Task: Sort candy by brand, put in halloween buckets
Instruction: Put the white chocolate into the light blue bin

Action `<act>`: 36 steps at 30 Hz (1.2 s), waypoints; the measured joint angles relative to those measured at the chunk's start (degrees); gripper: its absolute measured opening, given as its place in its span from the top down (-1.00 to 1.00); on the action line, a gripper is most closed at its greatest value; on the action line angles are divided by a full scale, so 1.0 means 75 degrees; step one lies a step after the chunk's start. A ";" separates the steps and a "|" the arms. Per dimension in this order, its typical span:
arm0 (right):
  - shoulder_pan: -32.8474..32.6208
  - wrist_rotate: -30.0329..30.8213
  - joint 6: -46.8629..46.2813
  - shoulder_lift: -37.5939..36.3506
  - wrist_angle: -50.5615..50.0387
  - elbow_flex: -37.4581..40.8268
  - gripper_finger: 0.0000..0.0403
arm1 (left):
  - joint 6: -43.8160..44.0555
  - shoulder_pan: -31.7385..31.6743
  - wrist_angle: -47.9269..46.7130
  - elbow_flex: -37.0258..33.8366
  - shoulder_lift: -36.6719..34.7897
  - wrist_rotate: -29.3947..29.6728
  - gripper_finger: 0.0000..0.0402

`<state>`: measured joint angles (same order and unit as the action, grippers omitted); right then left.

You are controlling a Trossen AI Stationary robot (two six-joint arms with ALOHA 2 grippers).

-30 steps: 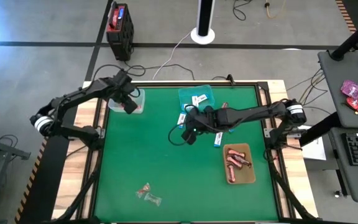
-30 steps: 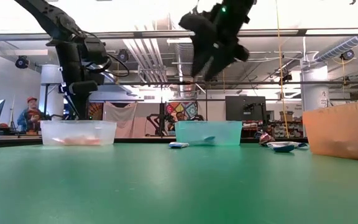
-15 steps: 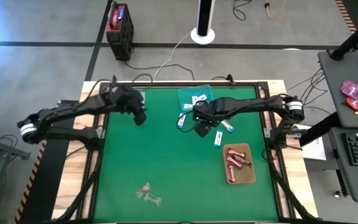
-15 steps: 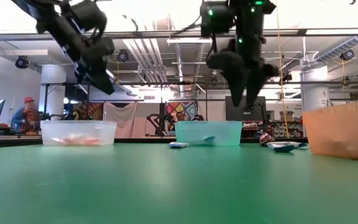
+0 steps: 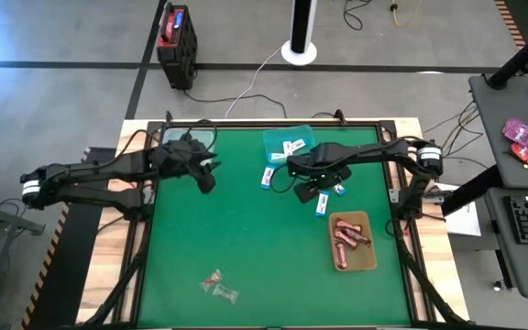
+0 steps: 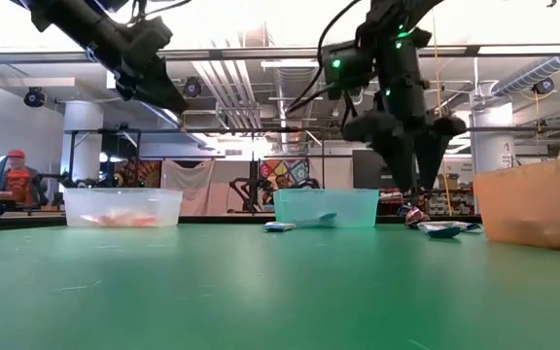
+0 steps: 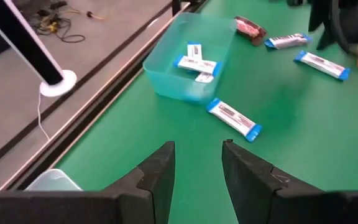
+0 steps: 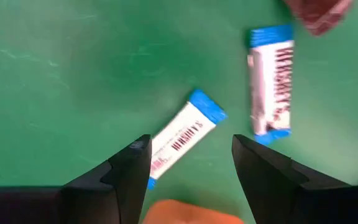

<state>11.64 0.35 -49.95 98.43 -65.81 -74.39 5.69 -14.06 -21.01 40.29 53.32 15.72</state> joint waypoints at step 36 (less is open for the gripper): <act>0.0536 -0.1255 0.0736 0.0819 0.1679 0.0854 0.03 | -0.0428 0.0000 0.0528 -0.0006 0.0294 0.0056 0.42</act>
<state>15.66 -9.06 -44.43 104.57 -53.22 -67.99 2.48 -14.06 -17.05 40.25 55.53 16.14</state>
